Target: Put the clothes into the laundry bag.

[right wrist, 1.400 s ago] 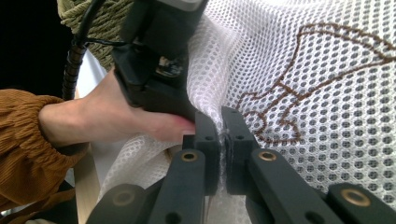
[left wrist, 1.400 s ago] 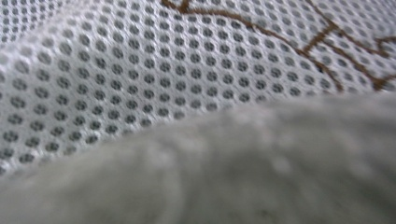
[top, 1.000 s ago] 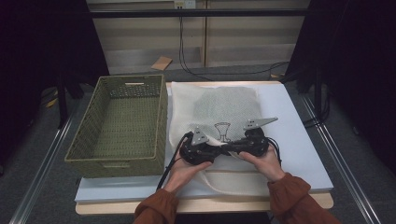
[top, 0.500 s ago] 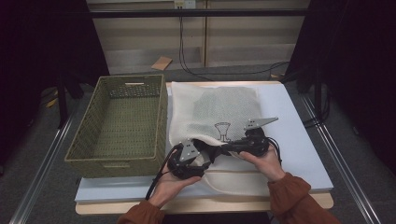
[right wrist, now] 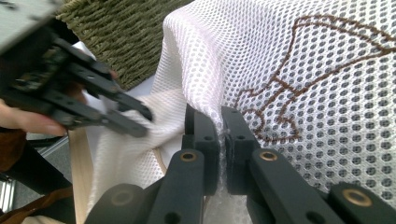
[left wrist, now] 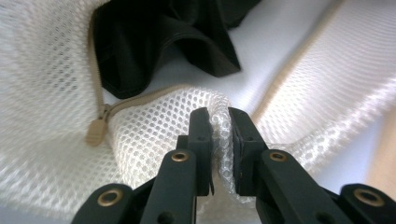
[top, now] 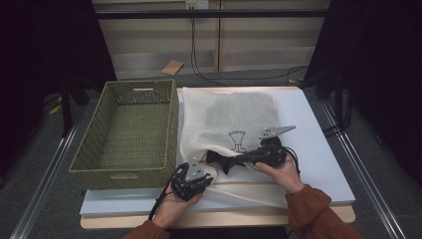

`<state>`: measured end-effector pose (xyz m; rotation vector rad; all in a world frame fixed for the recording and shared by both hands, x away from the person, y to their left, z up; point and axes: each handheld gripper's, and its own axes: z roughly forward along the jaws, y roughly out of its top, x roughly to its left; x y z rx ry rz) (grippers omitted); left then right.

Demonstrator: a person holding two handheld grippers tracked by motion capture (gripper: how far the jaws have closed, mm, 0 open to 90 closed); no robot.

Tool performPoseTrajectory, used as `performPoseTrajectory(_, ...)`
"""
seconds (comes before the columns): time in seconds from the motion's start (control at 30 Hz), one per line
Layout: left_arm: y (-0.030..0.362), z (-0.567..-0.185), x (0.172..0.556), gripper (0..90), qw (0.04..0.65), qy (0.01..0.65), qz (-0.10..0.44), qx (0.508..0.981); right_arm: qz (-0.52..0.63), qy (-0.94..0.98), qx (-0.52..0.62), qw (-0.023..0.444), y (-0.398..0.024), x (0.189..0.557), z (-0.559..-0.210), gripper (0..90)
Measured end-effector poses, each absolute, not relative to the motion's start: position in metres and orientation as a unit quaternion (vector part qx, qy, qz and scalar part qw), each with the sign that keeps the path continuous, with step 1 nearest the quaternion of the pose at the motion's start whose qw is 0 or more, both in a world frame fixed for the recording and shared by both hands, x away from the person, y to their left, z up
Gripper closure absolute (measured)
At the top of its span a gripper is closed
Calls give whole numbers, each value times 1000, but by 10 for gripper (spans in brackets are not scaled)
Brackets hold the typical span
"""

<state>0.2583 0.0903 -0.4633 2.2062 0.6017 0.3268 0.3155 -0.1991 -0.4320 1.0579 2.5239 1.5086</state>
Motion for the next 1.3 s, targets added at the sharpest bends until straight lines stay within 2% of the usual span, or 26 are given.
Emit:
performPoseTrajectory(0.2, 109, -461, 233, 779, 415, 240, 124, 869, 477, 811, 339, 7, -198, 315, -435, 861)
performPoseTrajectory(0.57, 133, -462, 213, 748, 418, 248, 112, 867, 464, 816, 343, 1, -199, 312, -442, 826)
performPoseTrajectory(0.67, 136, -459, 213, 715, 430, 246, 112, 861, 459, 820, 342, -1, -199, 313, -445, 810)
performPoseTrajectory(0.83, 150, -454, 213, 596, 445, 258, 127, 848, 442, 830, 340, -3, -195, 313, -453, 763)
performPoseTrajectory(0.93, 156, -452, 214, 564, 456, 263, 125, 841, 435, 835, 337, -7, -194, 313, -455, 750)
performPoseTrajectory(0.97, 162, -449, 213, 560, 471, 265, 135, 830, 422, 843, 335, -5, -191, 313, -458, 716)
performPoseTrajectory(1.07, 168, -448, 219, 603, 465, 275, 142, 829, 419, 845, 332, -4, -190, 310, -460, 701)
performPoseTrajectory(1.17, 168, -453, 225, 604, 455, 288, 138, 831, 422, 844, 331, -8, -191, 311, -460, 687)
performPoseTrajectory(1.23, 162, -461, 232, 563, 431, 294, 134, 842, 423, 846, 325, -7, -189, 309, -460, 664)
performPoseTrajectory(1.3, 159, -464, 233, 560, 415, 288, 144, 851, 423, 846, 326, -7, -189, 308, -460, 659)
